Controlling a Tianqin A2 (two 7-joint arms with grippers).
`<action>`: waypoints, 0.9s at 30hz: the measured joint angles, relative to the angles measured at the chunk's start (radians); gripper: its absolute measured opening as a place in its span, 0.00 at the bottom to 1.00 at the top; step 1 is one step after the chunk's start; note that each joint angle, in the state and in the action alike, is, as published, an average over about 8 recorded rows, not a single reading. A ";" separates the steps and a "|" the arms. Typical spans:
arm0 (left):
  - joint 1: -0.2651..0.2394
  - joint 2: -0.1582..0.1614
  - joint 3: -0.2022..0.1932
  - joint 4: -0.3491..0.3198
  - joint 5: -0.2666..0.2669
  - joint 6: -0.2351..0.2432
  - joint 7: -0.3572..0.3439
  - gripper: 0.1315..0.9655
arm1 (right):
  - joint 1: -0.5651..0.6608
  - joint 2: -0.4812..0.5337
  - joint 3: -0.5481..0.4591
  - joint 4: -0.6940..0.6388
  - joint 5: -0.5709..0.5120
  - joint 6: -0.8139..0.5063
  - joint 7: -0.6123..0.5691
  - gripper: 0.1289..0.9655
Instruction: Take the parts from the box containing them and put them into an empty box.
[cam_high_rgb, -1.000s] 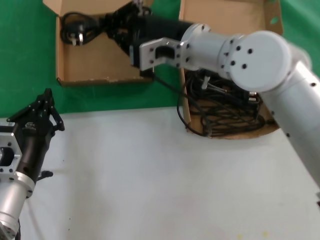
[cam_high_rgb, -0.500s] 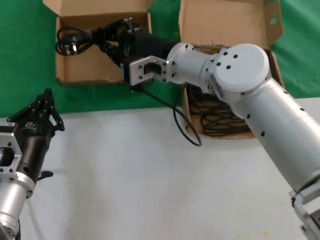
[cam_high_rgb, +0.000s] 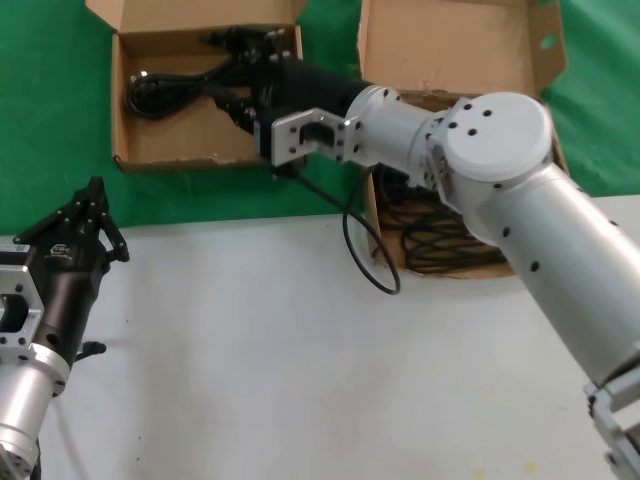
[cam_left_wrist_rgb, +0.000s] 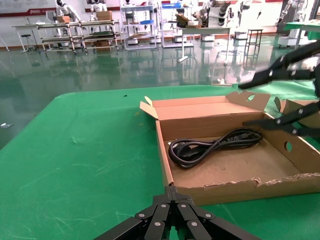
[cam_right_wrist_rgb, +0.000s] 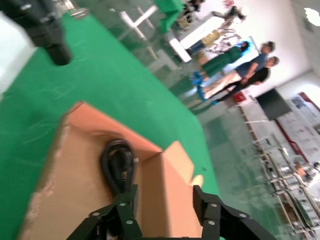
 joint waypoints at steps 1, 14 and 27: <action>0.000 0.000 0.000 0.000 0.000 0.000 0.000 0.02 | -0.008 0.006 0.004 0.022 -0.003 0.002 0.020 0.25; 0.000 0.000 0.000 0.000 0.000 0.000 0.000 0.02 | -0.191 0.029 0.207 0.355 0.110 0.023 0.139 0.56; 0.000 0.000 0.000 0.000 0.000 0.000 0.000 0.02 | -0.390 -0.010 0.464 0.552 0.287 -0.021 0.041 0.84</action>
